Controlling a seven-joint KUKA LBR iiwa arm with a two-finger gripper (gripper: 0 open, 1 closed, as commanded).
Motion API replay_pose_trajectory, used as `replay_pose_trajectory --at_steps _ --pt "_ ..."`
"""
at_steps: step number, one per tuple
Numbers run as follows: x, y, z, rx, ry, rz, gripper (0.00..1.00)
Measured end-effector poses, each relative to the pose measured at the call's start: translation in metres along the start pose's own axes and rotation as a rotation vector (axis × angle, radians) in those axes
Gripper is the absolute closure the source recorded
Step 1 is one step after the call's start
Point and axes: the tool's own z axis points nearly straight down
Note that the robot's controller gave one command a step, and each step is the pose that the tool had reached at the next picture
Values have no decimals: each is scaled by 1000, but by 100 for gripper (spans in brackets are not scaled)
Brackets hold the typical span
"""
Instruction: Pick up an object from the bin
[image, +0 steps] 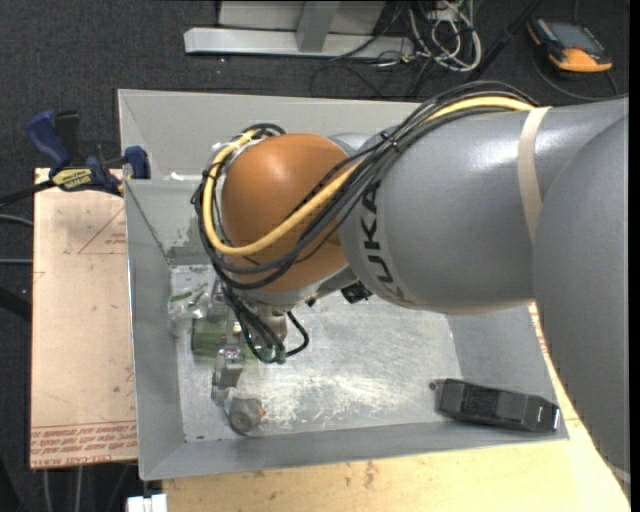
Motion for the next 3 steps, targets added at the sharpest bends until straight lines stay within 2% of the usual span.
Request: replay_pose_trajectory --at_steps 1,2,3 --pt "-2 -1 -4 -2 -8 4 0" --pt "-32 -34 65 -4 -13 52 0" --pt "-39 -48 93 -3 -8 142 0"
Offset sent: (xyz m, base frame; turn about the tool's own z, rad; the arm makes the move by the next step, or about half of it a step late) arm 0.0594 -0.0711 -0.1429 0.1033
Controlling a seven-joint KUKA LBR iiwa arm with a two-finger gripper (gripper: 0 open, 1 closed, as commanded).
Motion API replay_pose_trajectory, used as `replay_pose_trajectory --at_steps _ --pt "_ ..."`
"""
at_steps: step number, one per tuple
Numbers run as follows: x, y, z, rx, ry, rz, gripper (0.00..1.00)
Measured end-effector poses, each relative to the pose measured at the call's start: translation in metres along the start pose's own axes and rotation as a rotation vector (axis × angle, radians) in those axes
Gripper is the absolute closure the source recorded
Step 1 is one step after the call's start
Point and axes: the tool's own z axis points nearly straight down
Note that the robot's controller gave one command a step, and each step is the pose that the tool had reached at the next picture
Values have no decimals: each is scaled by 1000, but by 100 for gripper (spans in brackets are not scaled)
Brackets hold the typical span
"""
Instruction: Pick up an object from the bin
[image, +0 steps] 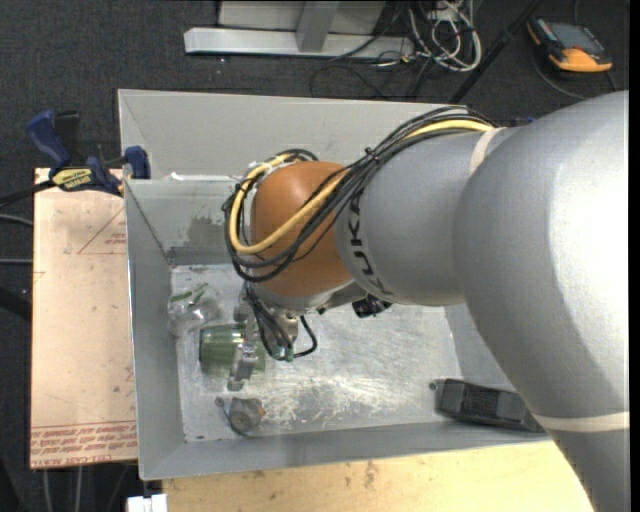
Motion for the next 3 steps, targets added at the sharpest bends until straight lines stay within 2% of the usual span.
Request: replay_pose_trajectory --at_steps 1,2,3 --pt "-22 -5 -6 -1 -2 -41 0" --pt "-12 -13 41 -1 -2 126 0" --pt "-24 2 45 -1 -2 186 100"
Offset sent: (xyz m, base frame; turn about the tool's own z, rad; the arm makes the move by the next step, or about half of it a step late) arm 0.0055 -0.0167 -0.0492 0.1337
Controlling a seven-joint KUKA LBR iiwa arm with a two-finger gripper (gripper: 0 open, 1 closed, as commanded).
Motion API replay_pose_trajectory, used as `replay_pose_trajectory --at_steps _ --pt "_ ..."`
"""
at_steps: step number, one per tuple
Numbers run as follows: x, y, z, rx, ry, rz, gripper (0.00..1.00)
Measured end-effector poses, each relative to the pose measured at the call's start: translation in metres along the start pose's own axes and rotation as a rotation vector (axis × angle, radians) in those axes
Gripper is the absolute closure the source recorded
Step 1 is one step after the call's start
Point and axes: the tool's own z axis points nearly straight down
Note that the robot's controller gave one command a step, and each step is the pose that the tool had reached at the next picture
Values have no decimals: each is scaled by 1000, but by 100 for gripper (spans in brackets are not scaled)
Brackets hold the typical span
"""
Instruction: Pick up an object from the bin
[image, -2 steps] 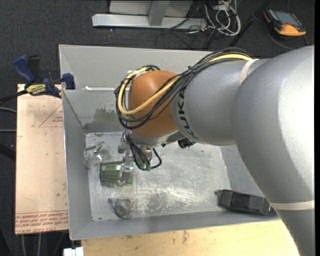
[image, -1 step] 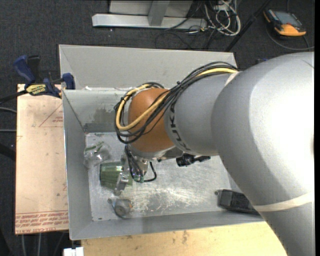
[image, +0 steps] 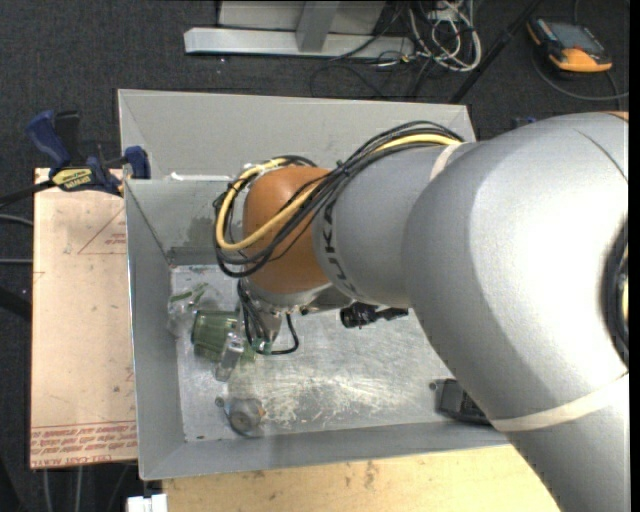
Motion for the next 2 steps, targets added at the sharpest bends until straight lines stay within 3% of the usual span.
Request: replay_pose_trajectory --at_steps 2 --pt "0 0 -1 0 1 1 100"
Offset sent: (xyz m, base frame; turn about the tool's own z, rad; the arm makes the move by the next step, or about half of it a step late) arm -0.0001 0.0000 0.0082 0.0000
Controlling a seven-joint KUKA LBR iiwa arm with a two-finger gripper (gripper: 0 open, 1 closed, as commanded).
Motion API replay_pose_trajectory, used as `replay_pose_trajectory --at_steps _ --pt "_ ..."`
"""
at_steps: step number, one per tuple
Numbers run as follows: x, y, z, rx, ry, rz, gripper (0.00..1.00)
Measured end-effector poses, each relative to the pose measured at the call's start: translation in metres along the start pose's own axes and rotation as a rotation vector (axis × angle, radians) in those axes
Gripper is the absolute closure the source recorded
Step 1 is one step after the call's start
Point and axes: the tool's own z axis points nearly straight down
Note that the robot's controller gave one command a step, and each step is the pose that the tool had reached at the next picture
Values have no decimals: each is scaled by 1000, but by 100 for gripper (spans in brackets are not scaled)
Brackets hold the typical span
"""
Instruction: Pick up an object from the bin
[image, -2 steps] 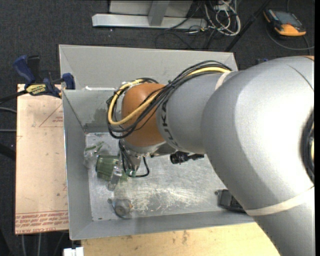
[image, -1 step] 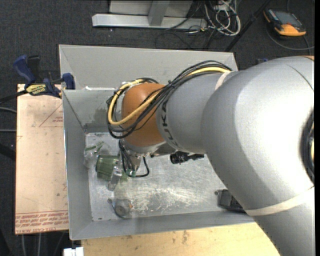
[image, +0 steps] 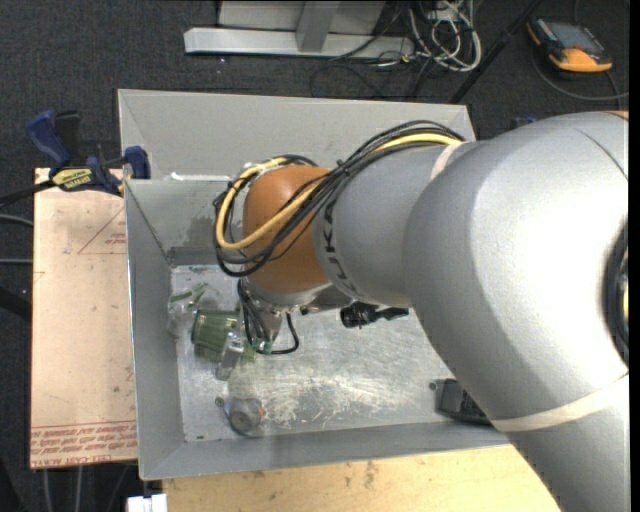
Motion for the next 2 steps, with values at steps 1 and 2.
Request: replay_pose_trajectory --at_steps 1,2 --pt "0 0 -3 -1 -1 0 100" --pt "0 0 -5 0 -1 -1 100"
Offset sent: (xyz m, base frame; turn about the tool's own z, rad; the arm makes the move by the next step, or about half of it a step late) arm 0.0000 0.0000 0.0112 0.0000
